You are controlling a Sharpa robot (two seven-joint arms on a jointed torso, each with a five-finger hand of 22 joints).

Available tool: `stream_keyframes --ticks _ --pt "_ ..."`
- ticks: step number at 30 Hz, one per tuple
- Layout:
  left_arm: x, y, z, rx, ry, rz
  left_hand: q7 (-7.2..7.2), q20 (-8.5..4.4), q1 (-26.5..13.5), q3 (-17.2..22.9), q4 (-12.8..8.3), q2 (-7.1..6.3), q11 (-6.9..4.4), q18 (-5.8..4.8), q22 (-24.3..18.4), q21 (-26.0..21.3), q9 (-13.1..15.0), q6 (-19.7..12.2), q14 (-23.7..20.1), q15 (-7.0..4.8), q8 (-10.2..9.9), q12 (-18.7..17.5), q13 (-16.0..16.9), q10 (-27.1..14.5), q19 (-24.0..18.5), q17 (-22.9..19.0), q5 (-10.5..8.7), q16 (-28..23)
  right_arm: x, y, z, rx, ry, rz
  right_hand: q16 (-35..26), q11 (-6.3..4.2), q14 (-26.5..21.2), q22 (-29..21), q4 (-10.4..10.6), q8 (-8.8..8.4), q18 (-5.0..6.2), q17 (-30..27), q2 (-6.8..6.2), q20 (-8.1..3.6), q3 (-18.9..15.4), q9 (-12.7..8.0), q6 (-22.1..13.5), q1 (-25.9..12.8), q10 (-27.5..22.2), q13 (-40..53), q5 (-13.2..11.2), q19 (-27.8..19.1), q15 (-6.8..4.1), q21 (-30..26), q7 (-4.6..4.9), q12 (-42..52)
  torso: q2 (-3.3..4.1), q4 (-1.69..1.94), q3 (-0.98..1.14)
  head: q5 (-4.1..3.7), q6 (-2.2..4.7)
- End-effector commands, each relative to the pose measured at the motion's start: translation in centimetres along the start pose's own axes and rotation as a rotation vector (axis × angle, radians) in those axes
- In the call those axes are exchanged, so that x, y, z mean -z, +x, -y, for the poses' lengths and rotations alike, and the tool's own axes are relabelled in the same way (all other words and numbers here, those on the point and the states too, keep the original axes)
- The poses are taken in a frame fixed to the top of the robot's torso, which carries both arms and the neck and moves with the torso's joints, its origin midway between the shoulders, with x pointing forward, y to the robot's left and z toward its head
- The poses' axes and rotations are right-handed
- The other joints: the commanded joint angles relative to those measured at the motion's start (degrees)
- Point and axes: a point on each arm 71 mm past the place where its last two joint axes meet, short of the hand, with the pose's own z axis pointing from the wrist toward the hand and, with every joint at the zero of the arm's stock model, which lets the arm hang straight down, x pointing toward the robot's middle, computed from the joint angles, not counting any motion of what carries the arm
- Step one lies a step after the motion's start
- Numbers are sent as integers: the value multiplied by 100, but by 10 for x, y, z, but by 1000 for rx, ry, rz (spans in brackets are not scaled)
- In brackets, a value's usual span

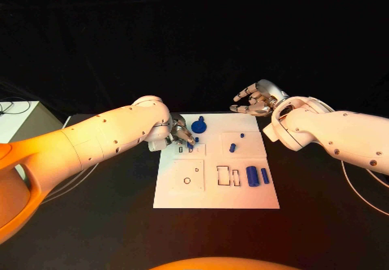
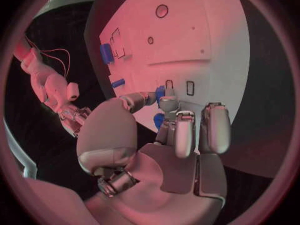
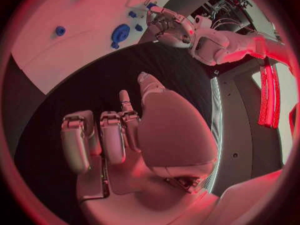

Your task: Assemble the parts on the task board

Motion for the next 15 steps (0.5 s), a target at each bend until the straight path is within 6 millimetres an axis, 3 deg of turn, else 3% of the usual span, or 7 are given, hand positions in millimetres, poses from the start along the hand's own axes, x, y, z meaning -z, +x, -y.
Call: stream_keyframes --ticks 1,7,15 --pt "-1 3 2 -35 1 -17 -207 -22 1 878 -897 78 -16 -60 80 57 1094 239 606 -38 30 49 46 90 71 1508 42 24 0 1 -2 8 -17 -7 -29 -17 473 1508 -4 2 -83 1001 -15 -7 26 3 -32 -24 169 1111 36 610 -14 27 -12 -18 9 -2 -2 -5 -6" --pt "-3 6 0 -41 -8 -23 -212 -24 -5 873 -891 86 -20 -65 100 65 1098 246 606 -41 32 58 57 102 86 1508 44 24 1 1 -2 8 -17 -8 -29 -17 473 1508 -4 2 -83 1001 -15 -7 26 3 -32 -24 169 1111 36 610 -14 27 -12 -18 14 -13 -1 -5 -16" --pt "-5 7 -3 -38 -14 -14 -219 -29 -22 866 -875 102 -27 -68 117 72 1106 257 606 -47 34 62 59 116 99 1508 47 24 1 2 -2 7 -18 -9 -29 -17 473 1508 -4 2 -83 1001 -15 -7 26 3 -32 -24 169 1111 36 610 -14 27 -12 -18 11 0 1 -19 -27"
